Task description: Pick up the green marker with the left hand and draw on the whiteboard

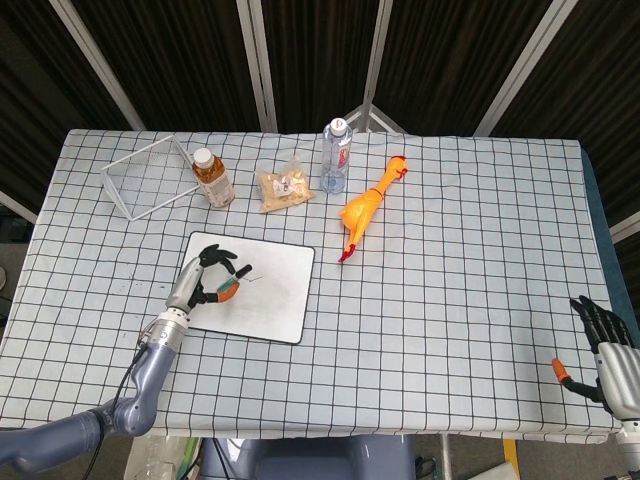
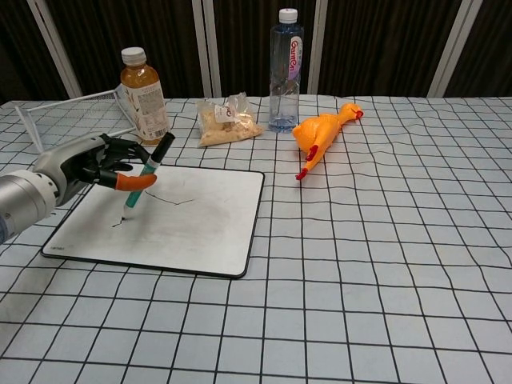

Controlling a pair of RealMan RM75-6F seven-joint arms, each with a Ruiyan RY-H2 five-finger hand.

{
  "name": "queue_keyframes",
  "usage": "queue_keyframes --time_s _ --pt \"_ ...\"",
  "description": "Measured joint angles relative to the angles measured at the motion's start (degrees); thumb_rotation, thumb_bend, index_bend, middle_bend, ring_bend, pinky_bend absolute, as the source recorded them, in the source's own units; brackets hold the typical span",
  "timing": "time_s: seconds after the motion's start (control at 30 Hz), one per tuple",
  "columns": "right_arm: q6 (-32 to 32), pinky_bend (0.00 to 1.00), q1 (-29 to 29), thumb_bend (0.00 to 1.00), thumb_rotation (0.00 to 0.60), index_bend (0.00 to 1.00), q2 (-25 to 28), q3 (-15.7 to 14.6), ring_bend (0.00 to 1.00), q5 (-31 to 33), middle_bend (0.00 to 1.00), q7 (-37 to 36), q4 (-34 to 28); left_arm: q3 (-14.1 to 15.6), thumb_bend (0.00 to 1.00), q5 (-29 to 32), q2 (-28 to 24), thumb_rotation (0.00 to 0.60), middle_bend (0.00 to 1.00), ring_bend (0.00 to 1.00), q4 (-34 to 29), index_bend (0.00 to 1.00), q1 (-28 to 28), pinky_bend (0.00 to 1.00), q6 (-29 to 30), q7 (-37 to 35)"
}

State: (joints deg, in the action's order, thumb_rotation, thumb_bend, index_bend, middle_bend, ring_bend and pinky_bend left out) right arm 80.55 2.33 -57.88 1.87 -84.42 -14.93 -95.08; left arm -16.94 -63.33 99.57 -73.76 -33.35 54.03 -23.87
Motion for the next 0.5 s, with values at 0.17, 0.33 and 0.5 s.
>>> queue_keyframes --time_s 0.17,0.33,0.5 --pt "-0.11 0.00 0.04 0.35 0.600 0.00 0.06 -0.05 0.00 -0.05 0.00 -0.21 -0.06 -1.10 0.53 -0.02 2.05 0.600 0.27 0.07 2.55 0.77 -1.68 0.09 -0.93 -0.24" --pt "-0.33 0.00 0.13 0.35 0.600 0.00 0.17 -0.09 0.00 -0.08 0.00 -0.51 -0.09 -2.02 0.53 0.00 3.89 0.600 0.27 0.07 4.83 0.77 -3.29 0.09 -1.92 -0.46" --pt "-0.63 0.00 0.21 0.35 0.600 0.00 0.30 -0.08 0.00 0.12 0.00 -1.01 -0.09 -3.31 0.53 0.25 6.62 0.600 0.27 0.07 8.80 0.77 -5.55 0.09 -3.18 -0.84"
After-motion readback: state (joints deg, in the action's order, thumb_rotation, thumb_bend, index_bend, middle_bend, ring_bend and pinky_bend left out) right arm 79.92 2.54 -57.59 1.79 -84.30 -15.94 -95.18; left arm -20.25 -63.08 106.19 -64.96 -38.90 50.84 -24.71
